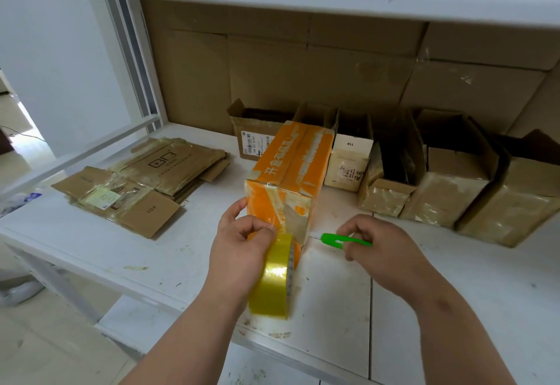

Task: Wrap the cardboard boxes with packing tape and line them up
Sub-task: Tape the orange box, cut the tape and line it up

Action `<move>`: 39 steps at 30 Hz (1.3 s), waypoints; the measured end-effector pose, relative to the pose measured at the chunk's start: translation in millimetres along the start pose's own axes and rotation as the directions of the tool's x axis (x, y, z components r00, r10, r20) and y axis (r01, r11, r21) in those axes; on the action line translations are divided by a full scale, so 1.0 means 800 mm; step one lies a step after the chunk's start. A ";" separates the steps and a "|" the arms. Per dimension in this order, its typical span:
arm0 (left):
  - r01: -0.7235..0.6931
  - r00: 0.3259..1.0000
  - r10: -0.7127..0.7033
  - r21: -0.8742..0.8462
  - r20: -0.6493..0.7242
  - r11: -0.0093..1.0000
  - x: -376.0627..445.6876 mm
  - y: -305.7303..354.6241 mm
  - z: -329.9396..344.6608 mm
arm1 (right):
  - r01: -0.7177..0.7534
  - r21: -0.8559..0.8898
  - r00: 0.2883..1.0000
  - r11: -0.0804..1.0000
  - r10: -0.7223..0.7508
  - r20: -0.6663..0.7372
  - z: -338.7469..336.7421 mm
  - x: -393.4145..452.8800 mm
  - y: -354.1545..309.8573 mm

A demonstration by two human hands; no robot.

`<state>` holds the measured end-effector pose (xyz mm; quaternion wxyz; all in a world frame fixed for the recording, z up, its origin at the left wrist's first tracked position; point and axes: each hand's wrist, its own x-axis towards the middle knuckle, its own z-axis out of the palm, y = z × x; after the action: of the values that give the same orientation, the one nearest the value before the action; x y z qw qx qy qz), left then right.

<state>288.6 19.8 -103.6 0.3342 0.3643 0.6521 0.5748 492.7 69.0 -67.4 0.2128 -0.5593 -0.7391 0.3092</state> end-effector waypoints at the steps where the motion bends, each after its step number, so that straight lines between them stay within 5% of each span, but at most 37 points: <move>1: 0.002 1.000 -0.002 0.005 0.002 1.000 0.000 0.000 0.001 | -0.050 0.032 0.998 0.998 0.049 0.030 0.003 0.002 0.010; 8: -0.041 0.999 0.041 0.106 0.003 0.994 0.001 0.004 -0.001 | -0.127 -0.507 0.988 0.853 0.155 0.013 0.049 0.014 0.046; 11: -0.093 0.996 0.091 0.128 0.019 0.987 0.002 0.005 -0.008 | -0.095 -0.312 0.979 0.945 0.032 -0.199 0.051 0.020 0.026; 15: -0.166 0.985 0.157 0.151 0.071 0.975 0.000 0.003 -0.018 | 0.204 -0.004 0.884 0.979 -0.186 -0.429 0.054 0.024 -0.025; 23: -0.256 0.962 0.227 0.217 0.149 0.942 0.006 0.001 -0.029 | 0.195 -0.141 0.883 0.971 -0.236 -0.404 0.070 0.046 -0.055; 30: -0.206 0.968 0.180 0.147 0.176 0.967 0.014 0.000 -0.033 | 0.219 -0.142 0.919 0.965 -0.253 -0.303 0.066 0.046 -0.044; 39: -0.150 0.976 0.135 0.080 0.172 0.985 0.008 0.005 -0.033 | 0.228 -0.033 0.899 0.973 -0.224 -0.377 0.066 0.048 -0.043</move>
<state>262.8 12.3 -96.3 0.3280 0.4719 0.6201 0.5341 422.5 88.2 -82.5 0.3889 -0.5175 -0.7422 0.1733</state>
